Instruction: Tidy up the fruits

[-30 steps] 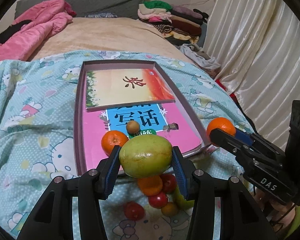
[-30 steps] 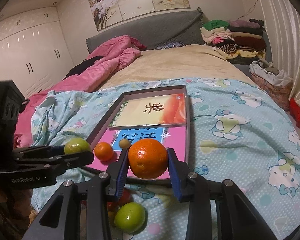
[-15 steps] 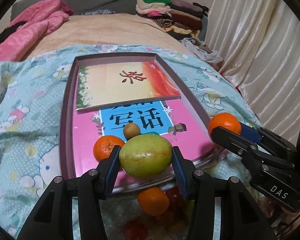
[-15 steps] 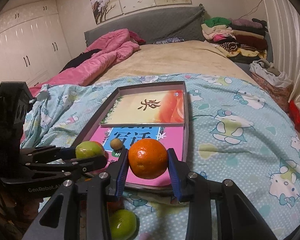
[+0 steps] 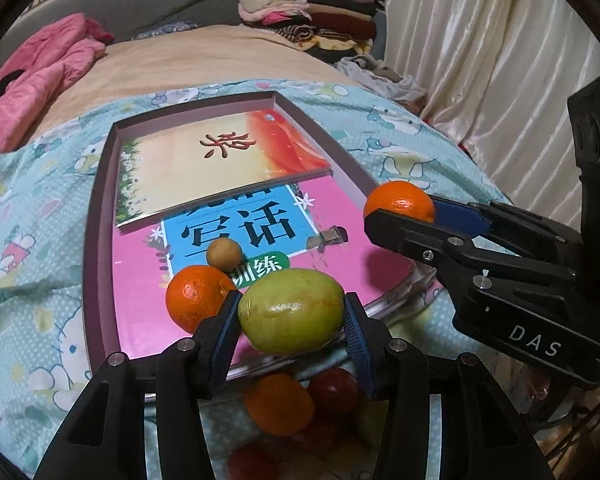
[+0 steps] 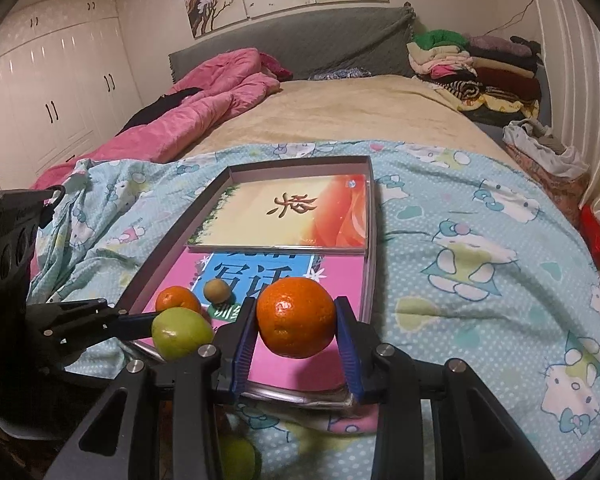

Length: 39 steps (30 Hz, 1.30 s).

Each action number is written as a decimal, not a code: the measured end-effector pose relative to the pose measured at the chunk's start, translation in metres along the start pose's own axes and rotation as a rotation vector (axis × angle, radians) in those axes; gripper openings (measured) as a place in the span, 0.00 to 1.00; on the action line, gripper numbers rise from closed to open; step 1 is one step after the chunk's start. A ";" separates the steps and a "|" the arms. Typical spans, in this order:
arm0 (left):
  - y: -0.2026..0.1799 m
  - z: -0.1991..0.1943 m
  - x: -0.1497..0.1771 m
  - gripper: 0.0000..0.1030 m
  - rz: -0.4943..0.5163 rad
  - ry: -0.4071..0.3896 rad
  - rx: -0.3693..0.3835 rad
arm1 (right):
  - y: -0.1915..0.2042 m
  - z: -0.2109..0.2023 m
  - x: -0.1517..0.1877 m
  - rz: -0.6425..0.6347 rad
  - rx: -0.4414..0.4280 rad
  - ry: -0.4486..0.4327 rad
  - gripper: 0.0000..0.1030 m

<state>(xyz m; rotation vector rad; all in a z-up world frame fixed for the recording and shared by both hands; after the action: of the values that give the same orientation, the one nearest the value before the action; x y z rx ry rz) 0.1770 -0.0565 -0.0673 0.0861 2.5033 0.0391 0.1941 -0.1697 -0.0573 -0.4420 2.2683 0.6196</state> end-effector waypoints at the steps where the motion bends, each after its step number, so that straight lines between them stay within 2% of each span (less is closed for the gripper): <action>1: 0.000 0.001 0.000 0.50 0.001 0.003 0.003 | 0.000 0.000 0.000 -0.001 -0.002 0.001 0.37; 8: 0.006 -0.001 -0.001 0.50 0.001 0.006 -0.024 | 0.001 0.005 0.003 -0.007 -0.008 0.020 0.37; 13: 0.020 -0.006 -0.002 0.50 0.012 -0.020 -0.106 | 0.001 0.007 0.005 -0.014 -0.005 0.032 0.37; 18: 0.047 -0.008 -0.005 0.50 -0.086 -0.012 -0.089 | 0.002 0.011 0.007 -0.018 -0.008 0.044 0.37; 25: 0.066 -0.008 0.004 0.50 -0.130 0.010 -0.118 | 0.005 0.016 0.010 -0.026 -0.018 0.062 0.37; 29: 0.073 -0.007 0.013 0.50 -0.161 0.044 -0.111 | 0.006 0.019 0.012 -0.034 -0.018 0.076 0.37; 39: 0.071 0.002 0.015 0.50 -0.152 0.059 -0.122 | 0.006 0.023 0.014 -0.039 -0.007 0.095 0.37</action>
<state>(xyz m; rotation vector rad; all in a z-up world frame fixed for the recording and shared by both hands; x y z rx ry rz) 0.1703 0.0154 -0.0745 -0.1574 2.5525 0.1334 0.1946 -0.1534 -0.0800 -0.5274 2.3421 0.5980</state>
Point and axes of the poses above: each gripper's, at about its wrist camera, not at the fingertips, and z roughly the way its jaws point, y to its left, x to its underside, the point moved 4 cm from there along z, roughly the way its jaws point, and after that the axes turned 15 degrees about -x, right-handed, at the moved point
